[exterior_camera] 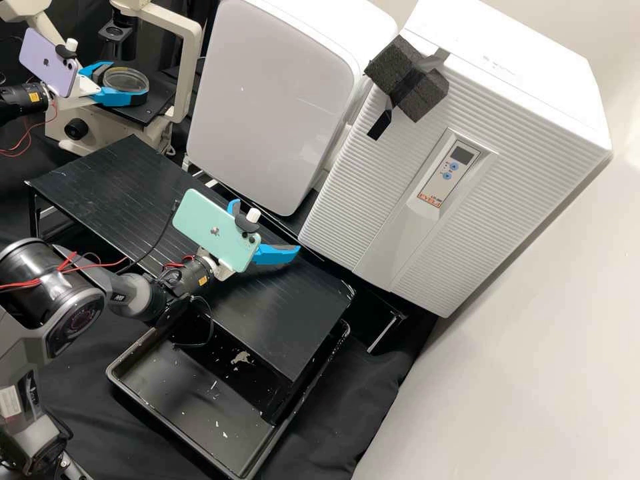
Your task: Place the petri dish on the microscope
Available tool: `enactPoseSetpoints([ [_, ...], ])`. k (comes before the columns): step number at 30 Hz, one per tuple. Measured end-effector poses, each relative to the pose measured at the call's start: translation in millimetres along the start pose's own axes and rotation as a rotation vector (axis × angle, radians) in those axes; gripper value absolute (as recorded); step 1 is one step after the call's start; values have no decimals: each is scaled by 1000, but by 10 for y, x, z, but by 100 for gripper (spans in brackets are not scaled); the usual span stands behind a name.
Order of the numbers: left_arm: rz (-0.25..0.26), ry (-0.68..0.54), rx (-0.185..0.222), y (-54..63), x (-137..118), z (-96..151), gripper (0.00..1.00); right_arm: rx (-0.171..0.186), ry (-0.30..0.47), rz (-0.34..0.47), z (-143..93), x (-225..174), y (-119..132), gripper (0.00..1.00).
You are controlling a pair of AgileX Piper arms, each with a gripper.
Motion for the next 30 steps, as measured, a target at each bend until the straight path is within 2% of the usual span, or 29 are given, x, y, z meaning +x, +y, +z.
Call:
enactPoseSetpoints([
  [4, 3, 0, 1, 3, 2, 0, 0, 0, 0, 0, 0, 0, 0, 100],
  [5, 3, 0, 1, 3, 2, 0, 100, 0, 0, 0, 0, 0, 0, 100],
  [30, -1, 9, 12, -22, 0, -15, 100, 0, 0, 0, 0, 0, 0, 100],
])
